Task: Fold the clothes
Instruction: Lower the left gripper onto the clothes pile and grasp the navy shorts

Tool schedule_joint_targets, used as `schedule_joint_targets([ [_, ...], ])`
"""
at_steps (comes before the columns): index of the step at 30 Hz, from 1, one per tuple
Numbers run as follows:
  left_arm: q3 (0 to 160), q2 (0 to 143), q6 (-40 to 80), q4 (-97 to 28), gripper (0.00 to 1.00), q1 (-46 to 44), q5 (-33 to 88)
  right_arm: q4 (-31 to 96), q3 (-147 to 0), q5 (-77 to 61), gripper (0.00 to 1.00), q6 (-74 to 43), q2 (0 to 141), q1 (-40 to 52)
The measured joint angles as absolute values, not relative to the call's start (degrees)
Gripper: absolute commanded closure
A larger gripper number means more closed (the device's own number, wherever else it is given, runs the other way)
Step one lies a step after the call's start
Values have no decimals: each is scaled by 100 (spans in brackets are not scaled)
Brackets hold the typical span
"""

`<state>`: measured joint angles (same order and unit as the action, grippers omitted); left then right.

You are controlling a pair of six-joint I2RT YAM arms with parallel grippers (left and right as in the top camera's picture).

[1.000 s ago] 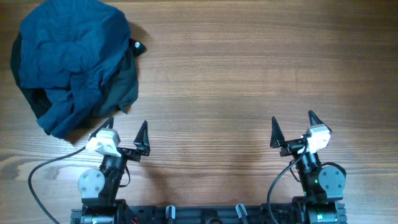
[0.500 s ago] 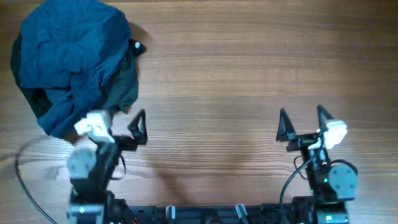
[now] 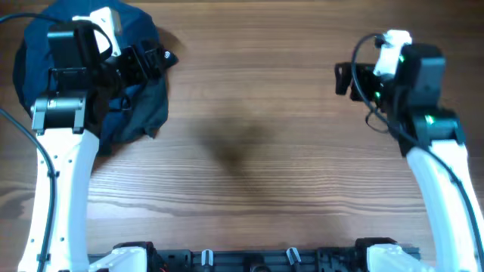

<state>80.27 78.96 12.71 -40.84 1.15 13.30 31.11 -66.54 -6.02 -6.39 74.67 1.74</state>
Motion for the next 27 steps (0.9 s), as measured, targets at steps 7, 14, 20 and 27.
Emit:
schedule_joint_targets([
  [7, 8027, 8259, 827, -3765, 2, 276, 292, 3218, -6670, -773, 0, -639, 8458, 174],
  [14, 8071, 9465, 711, -3079, 15, 1323, -408, 3247, -6670, -1286, 0, -639, 8493, 174],
  [20, 8071, 10530, 648, -2705, 21, 1461, -464, 3402, -6670, -1634, 0, -642, 8493, 174],
  [27, 8071, 11013, 615, -2394, 72, 1463, -464, 3603, -6670, -1678, 0, -642, 8493, 174],
])
